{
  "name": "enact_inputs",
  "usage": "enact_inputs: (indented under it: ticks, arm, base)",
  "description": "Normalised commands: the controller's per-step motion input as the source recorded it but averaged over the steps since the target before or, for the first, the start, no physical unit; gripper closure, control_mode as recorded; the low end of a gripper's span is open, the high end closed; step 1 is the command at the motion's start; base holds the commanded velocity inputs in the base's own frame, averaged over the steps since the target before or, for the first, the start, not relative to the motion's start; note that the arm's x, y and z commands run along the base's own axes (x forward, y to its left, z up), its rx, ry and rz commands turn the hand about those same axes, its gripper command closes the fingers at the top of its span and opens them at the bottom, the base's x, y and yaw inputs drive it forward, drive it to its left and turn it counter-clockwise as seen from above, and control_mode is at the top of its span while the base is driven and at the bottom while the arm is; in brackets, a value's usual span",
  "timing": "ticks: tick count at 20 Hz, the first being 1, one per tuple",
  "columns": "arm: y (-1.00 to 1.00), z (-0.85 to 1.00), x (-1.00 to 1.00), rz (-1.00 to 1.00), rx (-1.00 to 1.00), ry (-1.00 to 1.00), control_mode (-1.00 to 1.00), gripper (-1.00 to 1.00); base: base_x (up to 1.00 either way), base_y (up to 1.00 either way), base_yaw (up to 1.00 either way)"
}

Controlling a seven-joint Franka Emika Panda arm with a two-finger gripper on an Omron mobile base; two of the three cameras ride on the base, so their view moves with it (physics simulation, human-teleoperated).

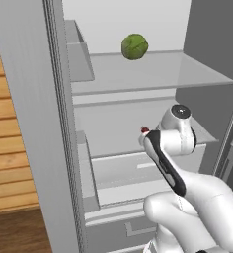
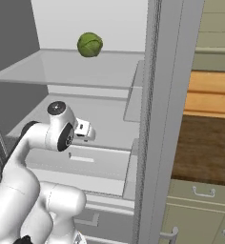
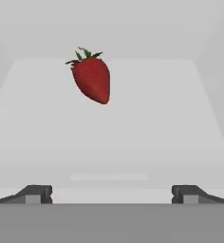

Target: Take the strawberry from the fridge and place it on top of the pancake, located on the dining counter.

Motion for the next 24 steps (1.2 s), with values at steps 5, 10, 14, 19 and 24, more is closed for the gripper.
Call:
enact_inputs:
  ticks: [5, 10, 14, 19, 24]
  arm:
    - [0.05, 0.0, 0.64, 0.01, 0.0, 0.01, -1.0, -1.0]
    - [0.02, 0.0, 0.68, 0.0, 0.0, 0.06, -1.0, -1.0]
    - [0.0, -0.1, 0.38, 0.0, 0.0, 0.08, -1.0, -1.0]
    - [0.0, -0.05, 0.22, 0.01, 0.0, 0.03, -1.0, -1.0]
    - [0.0, -0.07, 0.16, 0.04, 0.0, 0.02, -1.0, -1.0]
  base:
    - [0.0, 0.0, 0.0]
    - [0.0, 0.0, 0.0]
    - [0.0, 0.0, 0.0]
    - [0.0, 0.0, 0.0]
    - [0.0, 0.0, 0.0]
